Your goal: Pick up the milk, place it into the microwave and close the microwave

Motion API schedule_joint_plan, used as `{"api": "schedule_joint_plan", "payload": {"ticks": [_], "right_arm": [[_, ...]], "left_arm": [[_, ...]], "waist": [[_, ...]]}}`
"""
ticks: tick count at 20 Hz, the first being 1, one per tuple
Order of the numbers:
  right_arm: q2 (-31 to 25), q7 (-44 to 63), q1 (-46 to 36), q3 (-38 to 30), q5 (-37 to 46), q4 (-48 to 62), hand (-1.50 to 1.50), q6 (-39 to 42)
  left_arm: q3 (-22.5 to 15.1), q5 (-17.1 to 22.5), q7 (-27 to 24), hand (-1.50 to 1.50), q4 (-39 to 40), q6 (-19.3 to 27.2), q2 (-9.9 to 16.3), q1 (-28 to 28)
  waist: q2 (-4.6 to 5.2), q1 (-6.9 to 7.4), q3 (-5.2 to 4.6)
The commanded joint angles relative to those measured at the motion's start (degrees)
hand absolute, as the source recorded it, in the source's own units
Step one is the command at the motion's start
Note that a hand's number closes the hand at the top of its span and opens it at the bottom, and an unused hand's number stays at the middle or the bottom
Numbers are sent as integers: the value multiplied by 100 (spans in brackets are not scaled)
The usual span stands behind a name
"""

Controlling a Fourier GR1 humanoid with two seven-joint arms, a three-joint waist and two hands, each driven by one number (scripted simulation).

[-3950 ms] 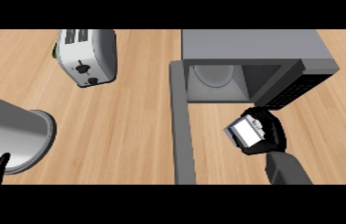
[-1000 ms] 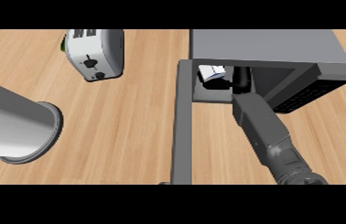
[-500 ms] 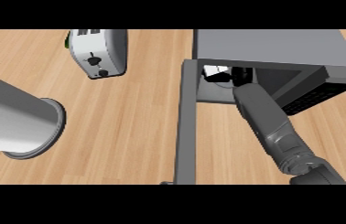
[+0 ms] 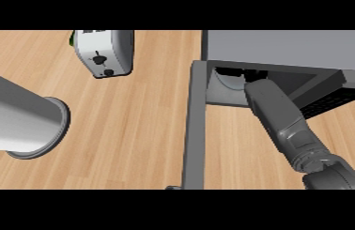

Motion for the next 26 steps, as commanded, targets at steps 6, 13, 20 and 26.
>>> {"api": "schedule_joint_plan", "payload": {"ticks": [6, 13, 20, 26], "right_arm": [[-501, -40, 143, -192, -60, 205, 150, -100], [-682, 122, 175, -195, -15, 385, 150, -226], [-534, 150, 177, 86, 288, 506, -150, -241], [-376, 132, 197, 104, 328, 421, -150, -602]], "left_arm": [[-71, -60, -49, -150, 179, -107, 66, -173], [-265, -258, 70, -150, 231, 49, -49, -365], [-265, -322, -27, -150, 531, 9, -14, -510], [-235, -456, -49, -150, 553, 132, 8, -635]], "waist": [[91, 129, 6], [149, 178, 15], [170, 296, 12], [149, 297, 17]]}}
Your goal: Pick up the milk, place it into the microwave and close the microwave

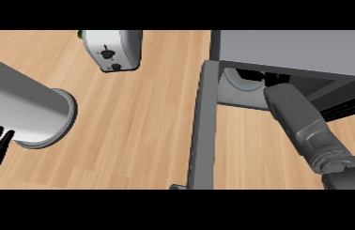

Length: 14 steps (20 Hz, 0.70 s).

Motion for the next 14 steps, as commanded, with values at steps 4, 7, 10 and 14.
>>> {"api": "schedule_joint_plan", "payload": {"ticks": [4, 7, 10, 14], "right_arm": [[268, -40, -111, 86, 117, -68, -150, -377], [331, 19, -71, 112, 159, -21, -150, -420], [255, 73, -177, 174, 228, 13, -150, -153], [349, 37, -157, 119, 184, -57, -150, -169]], "left_arm": [[-32, -66, 93, -150, 145, 94, 69, -255], [10, -99, -8, -150, 262, -2, 116, -188], [-55, -88, 6, -150, 316, 0, 115, -333], [-26, -164, -64, -150, 299, 46, 66, -270]], "waist": [[-7, 0, 1], [-34, -9, -6], [-16, -22, -4], [-48, -42, -4]]}}
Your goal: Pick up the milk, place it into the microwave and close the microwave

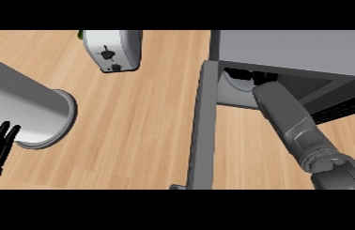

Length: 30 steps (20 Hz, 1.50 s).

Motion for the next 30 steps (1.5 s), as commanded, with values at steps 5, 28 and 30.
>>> {"api": "schedule_joint_plan", "payload": {"ticks": [5, 28, 30], "right_arm": [[138, 57, -58, 36, 66, 54, -150, -10], [518, -1504, 1139, -686, -633, -620, -150, 1841], [367, -1078, 975, -643, -621, -668, -150, 2207]], "left_arm": [[75, -16, -181, -150, 222, -103, 99, -75], [-180, -364, -448, -150, -711, -203, -522, 978], [-196, -264, -263, -150, -1073, -178, -628, 1179]], "waist": [[-22, -32, -7], [-256, -517, -12], [-308, -618, -20]]}}
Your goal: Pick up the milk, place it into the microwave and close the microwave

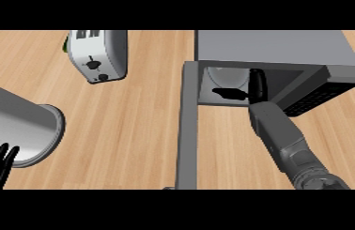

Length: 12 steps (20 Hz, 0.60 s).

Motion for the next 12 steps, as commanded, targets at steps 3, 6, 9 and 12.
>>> {"api": "schedule_joint_plan", "payload": {"ticks": [3, 6, 9, 12], "right_arm": [[196, -388, 388, -172, -224, -272, -150, 690], [355, -666, 752, -249, -380, -353, -150, 1233], [646, -654, 1002, 30, -424, -550, -150, 1562], [652, -1011, 1551, 118, -478, -809, -150, 2157]], "left_arm": [[-209, -227, -46, -150, -74, -196, -81, 174], [-398, -33, -117, -150, 318, -619, 38, 38], [-560, 300, 253, -150, -348, -765, -80, 457], [-928, 26, 244, -150, -376, -719, -259, 373]], "waist": [[-56, -141, -9], [-55, -195, -11], [-131, -244, -13], [-129, -311, -15]]}}
